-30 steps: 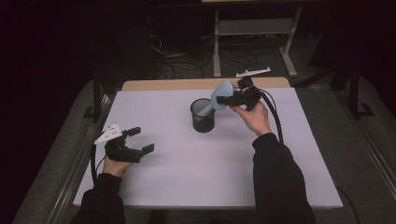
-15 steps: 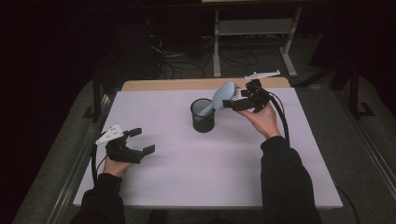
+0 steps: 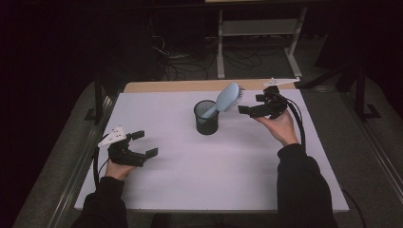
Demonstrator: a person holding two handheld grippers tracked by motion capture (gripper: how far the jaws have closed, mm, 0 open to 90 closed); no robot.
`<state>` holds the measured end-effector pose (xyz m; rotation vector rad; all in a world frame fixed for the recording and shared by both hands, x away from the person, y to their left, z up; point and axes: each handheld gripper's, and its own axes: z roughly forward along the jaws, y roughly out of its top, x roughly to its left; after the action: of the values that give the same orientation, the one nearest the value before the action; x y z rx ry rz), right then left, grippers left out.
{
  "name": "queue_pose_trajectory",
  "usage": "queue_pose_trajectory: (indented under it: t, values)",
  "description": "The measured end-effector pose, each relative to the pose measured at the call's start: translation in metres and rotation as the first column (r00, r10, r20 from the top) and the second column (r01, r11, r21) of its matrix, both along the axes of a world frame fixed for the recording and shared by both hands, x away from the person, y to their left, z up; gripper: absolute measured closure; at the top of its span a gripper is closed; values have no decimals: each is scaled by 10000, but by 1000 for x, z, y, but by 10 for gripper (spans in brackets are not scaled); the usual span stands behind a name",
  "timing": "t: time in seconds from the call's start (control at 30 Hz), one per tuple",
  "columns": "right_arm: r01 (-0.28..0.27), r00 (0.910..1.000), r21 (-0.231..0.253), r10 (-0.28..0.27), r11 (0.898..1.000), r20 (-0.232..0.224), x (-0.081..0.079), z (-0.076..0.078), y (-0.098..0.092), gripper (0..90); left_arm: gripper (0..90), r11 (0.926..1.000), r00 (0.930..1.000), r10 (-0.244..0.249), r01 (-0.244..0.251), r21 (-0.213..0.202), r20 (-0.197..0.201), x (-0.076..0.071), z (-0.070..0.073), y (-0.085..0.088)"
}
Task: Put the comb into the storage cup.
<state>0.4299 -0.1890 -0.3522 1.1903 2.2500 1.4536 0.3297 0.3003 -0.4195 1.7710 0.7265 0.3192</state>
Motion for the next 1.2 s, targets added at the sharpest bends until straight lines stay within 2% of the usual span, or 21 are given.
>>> queue_pose_trajectory:
  t: [0.47,0.73,0.87,1.2]
  values:
    - [70,10000,-256,-72,9996,-59,-13,-13,-20,0,0,9999,10000,-8,9,127,-35,0,0,-1]
    - [3,10000,-198,-3,9998,-21,-20,-18,-25,0,0,10000,10000,-58,58,36,36,-1,1,-2]
    - [-42,10000,-18,42,10000,-7,-26,-23,-29,0,0,9999,9999,-99,98,34,108,-3,1,-3]
    - [-117,9999,-85,117,9999,98,-40,-28,-36,0,0,9999,9999,-58,57,128,91,-2,-1,-3]
